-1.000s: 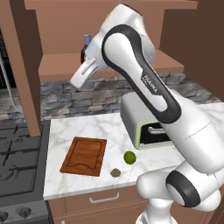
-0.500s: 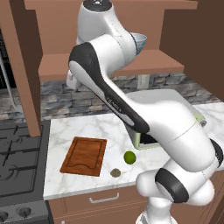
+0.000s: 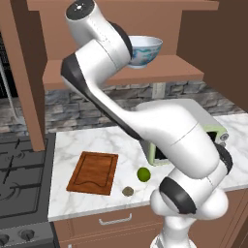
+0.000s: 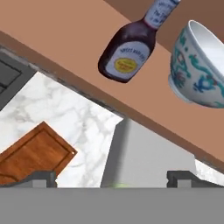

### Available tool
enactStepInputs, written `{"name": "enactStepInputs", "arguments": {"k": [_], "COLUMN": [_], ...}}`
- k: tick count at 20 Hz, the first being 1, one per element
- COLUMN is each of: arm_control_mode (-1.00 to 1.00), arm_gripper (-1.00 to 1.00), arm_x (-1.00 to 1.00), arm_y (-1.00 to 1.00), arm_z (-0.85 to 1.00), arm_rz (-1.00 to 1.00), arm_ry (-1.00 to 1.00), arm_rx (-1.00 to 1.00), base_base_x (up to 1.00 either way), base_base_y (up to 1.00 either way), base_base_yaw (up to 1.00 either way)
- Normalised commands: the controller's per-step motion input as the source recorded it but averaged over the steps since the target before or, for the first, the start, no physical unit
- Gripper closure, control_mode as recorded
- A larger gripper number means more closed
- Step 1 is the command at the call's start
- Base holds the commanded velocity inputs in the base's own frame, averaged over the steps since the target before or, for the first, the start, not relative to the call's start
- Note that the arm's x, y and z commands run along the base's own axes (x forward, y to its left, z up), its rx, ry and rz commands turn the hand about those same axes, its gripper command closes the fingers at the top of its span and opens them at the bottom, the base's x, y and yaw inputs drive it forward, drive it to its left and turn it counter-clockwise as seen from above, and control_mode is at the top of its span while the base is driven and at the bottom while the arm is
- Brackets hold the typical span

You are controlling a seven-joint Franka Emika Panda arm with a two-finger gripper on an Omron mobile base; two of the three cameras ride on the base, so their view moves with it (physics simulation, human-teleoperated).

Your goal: Open the cabinet. Place the bowl and condiment on the counter. Then place the lime and garlic on the cutting board.

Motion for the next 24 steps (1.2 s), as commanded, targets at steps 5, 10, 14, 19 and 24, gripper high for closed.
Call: {"name": "enactStepInputs", "arguments": {"k": [5,10,14,19,24], "arm_control_mode": [-1.0,-1.0,-1.0,-1.0,-1.0], "arm_gripper": [-1.0,-1.0,-1.0,-1.0,-1.0], "arm_x": [0.41,0.46,0.42,0.4,0.39], "arm_y": [-0.17,0.0,-0.02,-0.06,0.0], "arm_z": [0.0,0.01,0.0,0.0,0.0], "arm_rz": [-0.27,-0.04,0.0,0.0,0.0], "arm_ry": [-0.17,-0.22,-0.19,-0.15,-0.1], "arm_rx": [0.16,0.22,0.21,0.11,0.06], "base_base_x": [0.0,0.0,0.0,0.0,0.0], "base_base_y": [0.0,0.0,0.0,0.0,0.0], "base_base_yaw": [0.0,0.0,0.0,0.0,0.0]}}
